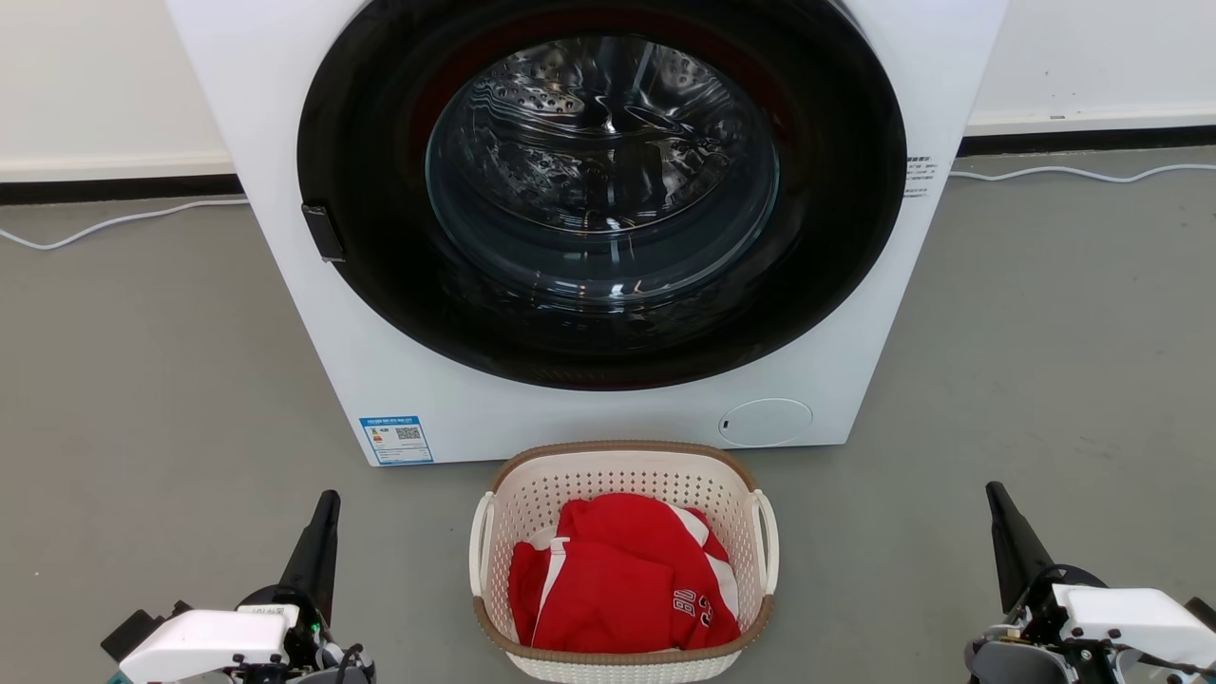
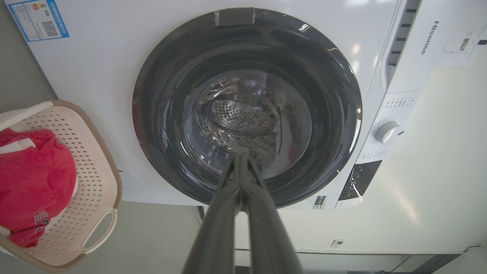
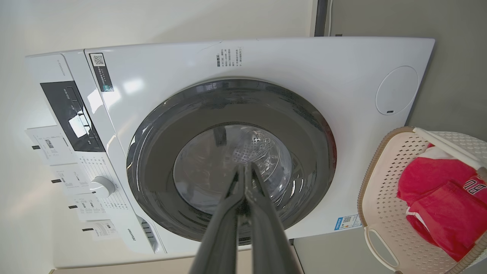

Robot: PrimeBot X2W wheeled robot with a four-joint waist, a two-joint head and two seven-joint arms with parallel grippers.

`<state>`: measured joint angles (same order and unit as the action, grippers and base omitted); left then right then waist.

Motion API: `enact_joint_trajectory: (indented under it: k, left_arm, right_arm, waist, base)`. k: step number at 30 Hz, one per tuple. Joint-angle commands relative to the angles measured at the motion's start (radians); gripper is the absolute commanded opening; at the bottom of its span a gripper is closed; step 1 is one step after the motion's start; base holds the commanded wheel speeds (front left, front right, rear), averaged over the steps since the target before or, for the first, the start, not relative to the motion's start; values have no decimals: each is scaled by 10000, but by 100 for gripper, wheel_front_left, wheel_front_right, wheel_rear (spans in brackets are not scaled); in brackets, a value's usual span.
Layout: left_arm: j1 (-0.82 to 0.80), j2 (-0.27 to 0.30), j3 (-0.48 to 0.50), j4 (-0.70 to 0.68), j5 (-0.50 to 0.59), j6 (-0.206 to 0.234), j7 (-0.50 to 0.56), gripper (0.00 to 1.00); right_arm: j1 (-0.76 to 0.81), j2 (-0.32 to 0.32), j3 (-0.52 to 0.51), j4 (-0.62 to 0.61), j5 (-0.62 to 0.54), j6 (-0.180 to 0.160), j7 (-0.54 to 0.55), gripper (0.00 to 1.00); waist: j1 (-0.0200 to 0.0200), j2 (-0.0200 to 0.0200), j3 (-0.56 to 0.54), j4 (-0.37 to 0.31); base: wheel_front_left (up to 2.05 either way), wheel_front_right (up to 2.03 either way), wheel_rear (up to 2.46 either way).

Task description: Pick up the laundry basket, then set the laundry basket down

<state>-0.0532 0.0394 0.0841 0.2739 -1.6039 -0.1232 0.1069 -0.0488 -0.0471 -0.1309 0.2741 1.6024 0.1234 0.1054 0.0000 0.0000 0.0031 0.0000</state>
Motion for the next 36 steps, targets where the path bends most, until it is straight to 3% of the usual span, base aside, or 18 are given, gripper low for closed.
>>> enact_joint_trajectory:
  k: [1,36]
  left_arm:
    - [-548,108,293,-291,-51,-75,60,0]
    - [-548,108,293,-291,-51,-75,60,0]
  right_arm:
    - [-591,-31,175,-294,66,73,75,0]
    - [-591,-31,175,-294,66,73,75,0]
  waist:
    - [0,0,0,0]
    - [0,0,0,0]
  base:
    - [0,0,0]
    - [0,0,0]
